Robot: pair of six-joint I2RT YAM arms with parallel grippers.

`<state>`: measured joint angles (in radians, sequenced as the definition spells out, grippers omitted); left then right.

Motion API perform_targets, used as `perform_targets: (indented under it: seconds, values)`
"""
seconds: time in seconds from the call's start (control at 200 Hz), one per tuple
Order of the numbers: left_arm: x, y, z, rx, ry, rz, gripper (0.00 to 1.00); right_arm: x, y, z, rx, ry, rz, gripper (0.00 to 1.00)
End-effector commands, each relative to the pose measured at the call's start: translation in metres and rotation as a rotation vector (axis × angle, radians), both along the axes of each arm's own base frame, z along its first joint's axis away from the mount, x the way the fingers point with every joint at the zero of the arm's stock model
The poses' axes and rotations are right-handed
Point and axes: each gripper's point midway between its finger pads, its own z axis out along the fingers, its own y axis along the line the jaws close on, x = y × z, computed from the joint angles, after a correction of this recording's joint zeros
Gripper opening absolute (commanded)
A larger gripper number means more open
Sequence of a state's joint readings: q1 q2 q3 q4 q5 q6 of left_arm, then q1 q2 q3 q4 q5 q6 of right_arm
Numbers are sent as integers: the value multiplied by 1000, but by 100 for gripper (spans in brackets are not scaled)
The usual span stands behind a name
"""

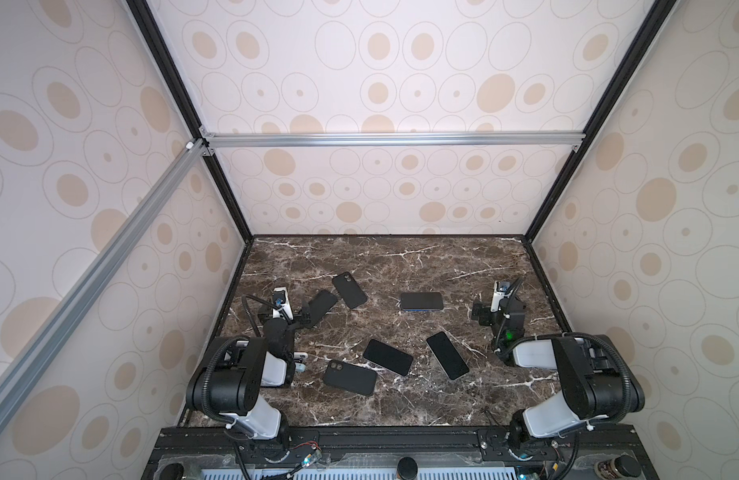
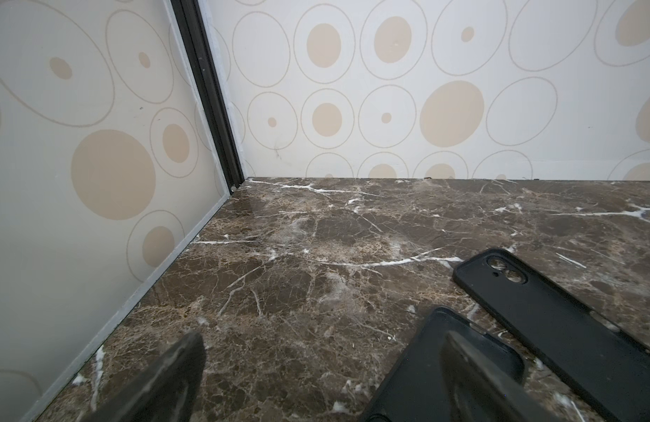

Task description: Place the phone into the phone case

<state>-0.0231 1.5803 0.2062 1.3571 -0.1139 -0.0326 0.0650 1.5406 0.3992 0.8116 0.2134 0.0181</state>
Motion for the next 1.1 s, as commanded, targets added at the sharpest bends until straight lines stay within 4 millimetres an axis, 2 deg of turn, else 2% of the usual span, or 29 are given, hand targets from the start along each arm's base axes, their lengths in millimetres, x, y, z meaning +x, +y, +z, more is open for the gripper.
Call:
perform_targets:
  seconds: [0.0, 0.34, 0.455, 0.485, 0.575, 0.655, 0.82, 0.96, 1.095]
  values:
    - [4, -1, 7, 9, -23, -4, 100, 4, -1, 7, -2, -23, -6, 100]
    - [5, -1, 7, 9, -20, -5, 99, 4, -1, 7, -2, -20, -6, 100]
    - [-2, 6, 15, -1, -48, 33, 93, 4, -1, 10, 0, -35, -7, 100]
    - [-5, 9, 21, -7, -64, 54, 93, 6, -4, 18, -6, -58, -21, 100]
    - [-11, 12, 42, -10, -79, 72, 93, 11, -5, 38, -11, 16, -27, 99]
    - [-14, 14, 72, -27, -123, 84, 93, 16, -8, 58, -13, 65, -50, 99]
    - [-1, 8, 139, -85, -174, 50, 89, 26, 10, 103, 80, 48, 16, 98]
    - [19, -25, 179, -178, -146, -101, 80, 26, 44, 129, 292, 95, 122, 94]
    - [23, -77, 199, -180, -92, -255, 77, 13, 85, 142, 379, 181, 227, 92]
